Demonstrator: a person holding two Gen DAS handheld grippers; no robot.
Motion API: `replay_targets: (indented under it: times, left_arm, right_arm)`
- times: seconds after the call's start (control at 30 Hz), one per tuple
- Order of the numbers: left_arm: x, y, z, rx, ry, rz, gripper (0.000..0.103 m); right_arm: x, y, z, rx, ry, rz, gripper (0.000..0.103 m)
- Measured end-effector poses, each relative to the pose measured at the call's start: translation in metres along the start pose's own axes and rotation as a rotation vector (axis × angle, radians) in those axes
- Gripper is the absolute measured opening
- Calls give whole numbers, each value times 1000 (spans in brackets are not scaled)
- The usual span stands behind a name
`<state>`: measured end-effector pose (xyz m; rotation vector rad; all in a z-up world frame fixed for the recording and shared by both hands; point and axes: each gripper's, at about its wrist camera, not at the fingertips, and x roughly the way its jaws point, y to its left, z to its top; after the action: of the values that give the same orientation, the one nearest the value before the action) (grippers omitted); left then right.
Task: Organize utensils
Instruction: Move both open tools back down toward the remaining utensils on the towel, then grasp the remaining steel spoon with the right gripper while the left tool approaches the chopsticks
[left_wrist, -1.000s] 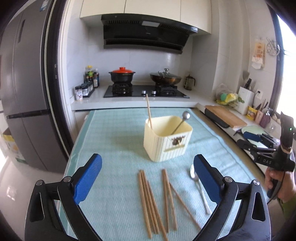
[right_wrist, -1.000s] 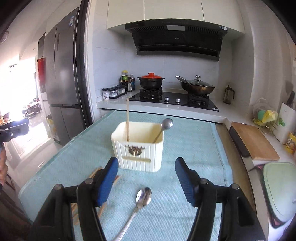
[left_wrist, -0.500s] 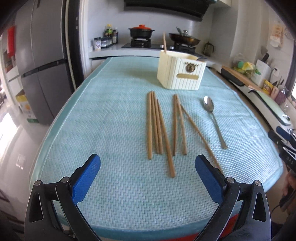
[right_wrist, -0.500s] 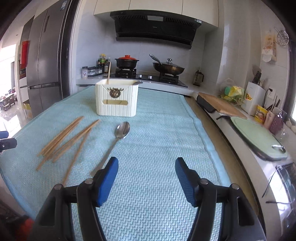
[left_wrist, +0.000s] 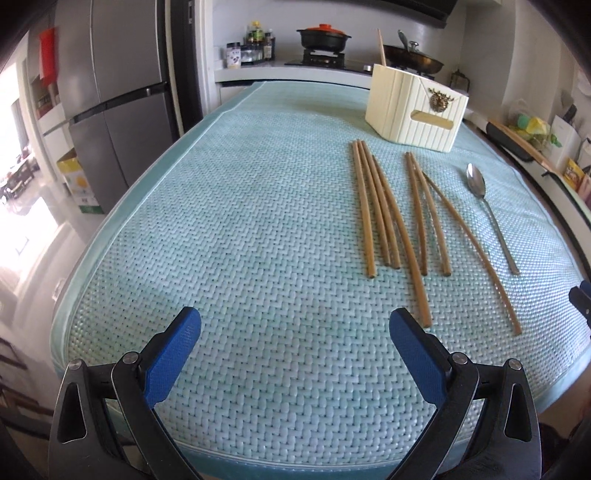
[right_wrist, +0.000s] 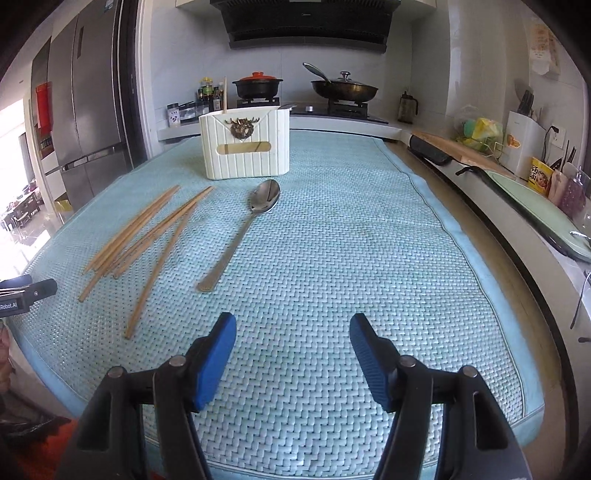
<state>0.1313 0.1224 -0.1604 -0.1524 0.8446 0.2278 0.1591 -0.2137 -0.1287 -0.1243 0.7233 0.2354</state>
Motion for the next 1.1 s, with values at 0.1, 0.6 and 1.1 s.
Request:
replay_targets:
  times: [0.1,0.6,1.1]
  left_arm:
    - [10,2,3,18,23,-18,102]
    - [42,-19,20,113,94,-34,103]
    - [81,-18,65,112,142,-32,103]
  right_arm:
    - [9,4,4,1,19,4,65]
    - [33,21,18,-17,83,31,65]
    - [74,17,36,24,153,37,65]
